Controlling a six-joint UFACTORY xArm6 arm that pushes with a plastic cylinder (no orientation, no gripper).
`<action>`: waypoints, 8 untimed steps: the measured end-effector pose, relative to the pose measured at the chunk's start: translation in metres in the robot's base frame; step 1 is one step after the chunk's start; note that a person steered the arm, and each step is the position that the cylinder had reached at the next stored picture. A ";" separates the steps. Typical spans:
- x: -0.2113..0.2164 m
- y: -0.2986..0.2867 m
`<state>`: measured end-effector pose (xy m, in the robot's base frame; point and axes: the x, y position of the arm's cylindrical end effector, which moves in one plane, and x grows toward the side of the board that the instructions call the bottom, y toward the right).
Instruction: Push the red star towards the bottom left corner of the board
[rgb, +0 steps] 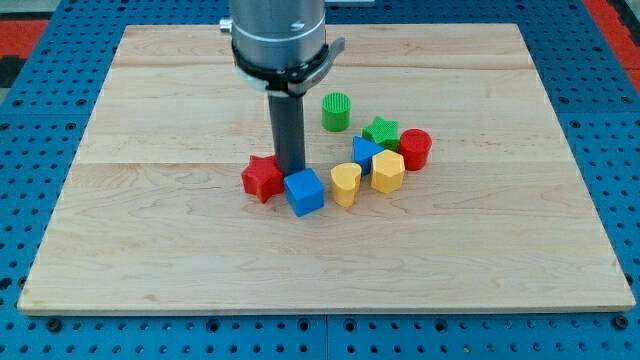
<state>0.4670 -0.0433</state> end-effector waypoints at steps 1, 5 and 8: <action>0.013 -0.039; -0.015 -0.090; -0.032 -0.131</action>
<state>0.4351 -0.1741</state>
